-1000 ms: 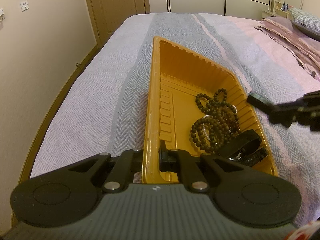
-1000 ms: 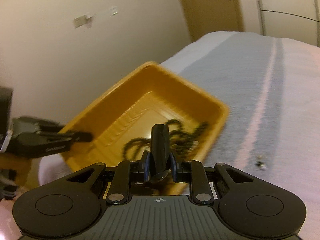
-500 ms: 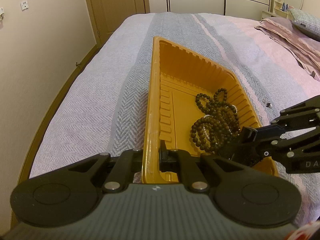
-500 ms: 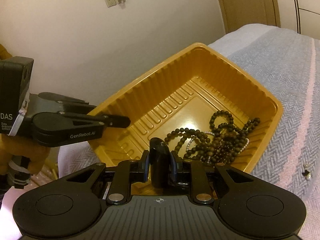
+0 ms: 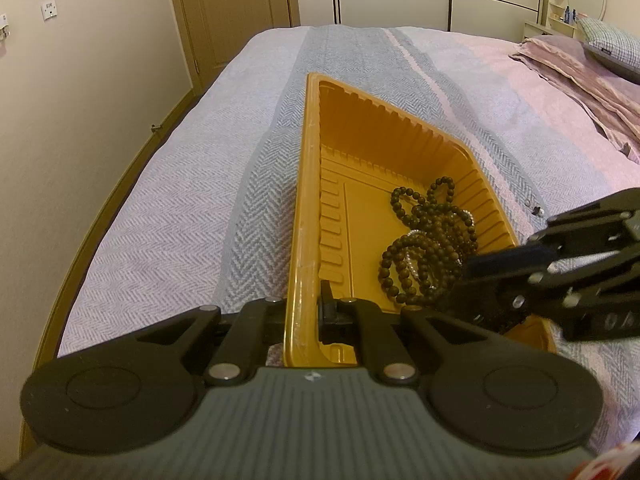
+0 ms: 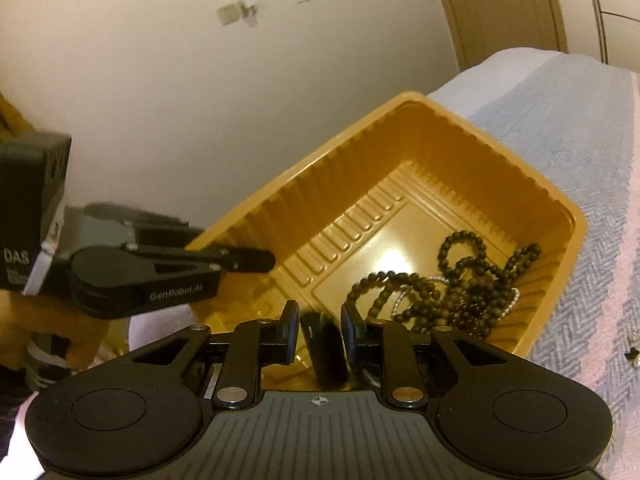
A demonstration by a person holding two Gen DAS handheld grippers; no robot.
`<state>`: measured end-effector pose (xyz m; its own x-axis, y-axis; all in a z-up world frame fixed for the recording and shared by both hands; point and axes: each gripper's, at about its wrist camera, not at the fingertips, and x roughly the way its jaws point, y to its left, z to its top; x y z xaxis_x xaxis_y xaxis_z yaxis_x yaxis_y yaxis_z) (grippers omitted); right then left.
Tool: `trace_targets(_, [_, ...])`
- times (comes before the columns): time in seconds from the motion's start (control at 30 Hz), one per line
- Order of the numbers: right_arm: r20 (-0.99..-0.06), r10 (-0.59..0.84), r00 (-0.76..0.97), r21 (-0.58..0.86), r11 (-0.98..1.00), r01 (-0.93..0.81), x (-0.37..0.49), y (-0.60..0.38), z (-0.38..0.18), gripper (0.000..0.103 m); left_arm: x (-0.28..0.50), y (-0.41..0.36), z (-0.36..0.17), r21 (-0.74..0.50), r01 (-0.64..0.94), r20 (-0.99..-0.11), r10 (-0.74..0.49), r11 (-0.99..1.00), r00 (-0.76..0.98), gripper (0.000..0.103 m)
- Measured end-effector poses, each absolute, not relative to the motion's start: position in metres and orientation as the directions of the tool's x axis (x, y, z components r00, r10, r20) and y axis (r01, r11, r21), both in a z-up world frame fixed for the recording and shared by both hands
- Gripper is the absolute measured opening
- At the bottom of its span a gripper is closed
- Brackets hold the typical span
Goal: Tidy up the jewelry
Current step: 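Carry the black object into the tray and open the right tool, then move the right tool to the pearl earring and grasp it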
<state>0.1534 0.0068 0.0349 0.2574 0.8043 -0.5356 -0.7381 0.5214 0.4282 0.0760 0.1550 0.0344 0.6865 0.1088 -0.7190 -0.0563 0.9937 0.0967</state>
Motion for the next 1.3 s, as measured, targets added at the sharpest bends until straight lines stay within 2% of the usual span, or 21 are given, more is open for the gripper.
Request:
trace_targets(0.43, [-0.519,0.753,0.405,0.457,0.645,-0.613,0.169,-0.048,0.039,0.027,0.076,0.155,0.035,0.1,-0.056,-0.719,0.111,0.993,0.686,0.005])
trace_targets(0.87, [-0.591,0.57,0.57,0.39,0.821,-0.416,0.17,-0.134,0.018,0.033,0.076,0.153,0.035,0.106,-0.051,-0.719,0.113,0.993,0.686,0.005])
trace_targets(1.3, [-0.631,0.452,0.631,0.281,0.891,-0.357,0.176,-0.154,-0.008,0.033,0.077,0.153,0.036,0.11,-0.049,-0.718,0.114,0.993,0.687,0.006])
